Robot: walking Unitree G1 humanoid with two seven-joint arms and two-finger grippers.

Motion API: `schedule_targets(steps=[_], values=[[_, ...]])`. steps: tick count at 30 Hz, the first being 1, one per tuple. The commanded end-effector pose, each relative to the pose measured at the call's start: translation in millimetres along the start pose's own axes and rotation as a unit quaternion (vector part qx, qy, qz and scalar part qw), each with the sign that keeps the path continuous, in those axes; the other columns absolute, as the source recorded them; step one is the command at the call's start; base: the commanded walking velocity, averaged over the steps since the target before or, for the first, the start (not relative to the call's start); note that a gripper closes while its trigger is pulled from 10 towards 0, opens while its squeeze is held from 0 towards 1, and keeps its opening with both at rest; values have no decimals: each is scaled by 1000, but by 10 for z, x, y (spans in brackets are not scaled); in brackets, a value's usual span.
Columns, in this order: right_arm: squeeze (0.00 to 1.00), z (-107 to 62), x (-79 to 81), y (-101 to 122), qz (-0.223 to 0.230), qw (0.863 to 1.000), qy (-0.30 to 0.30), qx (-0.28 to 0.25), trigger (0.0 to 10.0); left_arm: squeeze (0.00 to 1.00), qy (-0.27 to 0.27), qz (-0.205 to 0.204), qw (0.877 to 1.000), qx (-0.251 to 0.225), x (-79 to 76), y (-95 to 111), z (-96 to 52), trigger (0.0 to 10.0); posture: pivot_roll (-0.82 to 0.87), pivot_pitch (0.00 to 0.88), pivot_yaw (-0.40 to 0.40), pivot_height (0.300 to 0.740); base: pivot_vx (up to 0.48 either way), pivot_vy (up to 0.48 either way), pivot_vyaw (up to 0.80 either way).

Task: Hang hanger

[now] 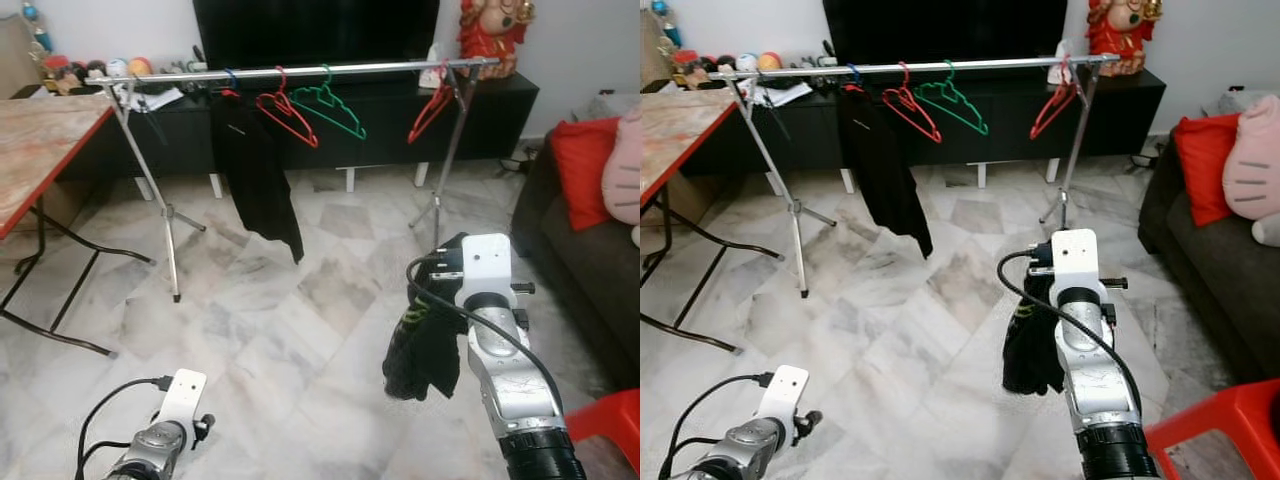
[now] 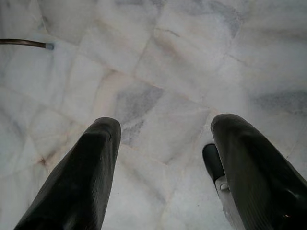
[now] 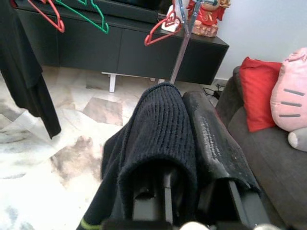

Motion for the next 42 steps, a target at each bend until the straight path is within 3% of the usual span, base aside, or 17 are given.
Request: schedule_targets(steps=[1,42], values=[[0,15,-35,130,4,1000,-7,-23,10000,0,3,-6,1000,8,23,-40,-4,10000,-100,29,43,740,300,0,0],[0,15,-11,116,2,1000,-1,-22,10000,0,2,-9,1000,7,28,-34,-4,10000,-99,32,43,740,323,0,0]])
Point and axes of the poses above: a point about 5 cm out from each wrist's last joint towards the gripper, its own z axis pointing out of the wrist towards the gripper, its own y axis along the axis of the wrist's last joint, x = y × z, the point moved 5 cm from there along z, pointing out of the wrist towards the gripper, and after that the axes turned 12 degrees about -z, right-handed, at the moved point
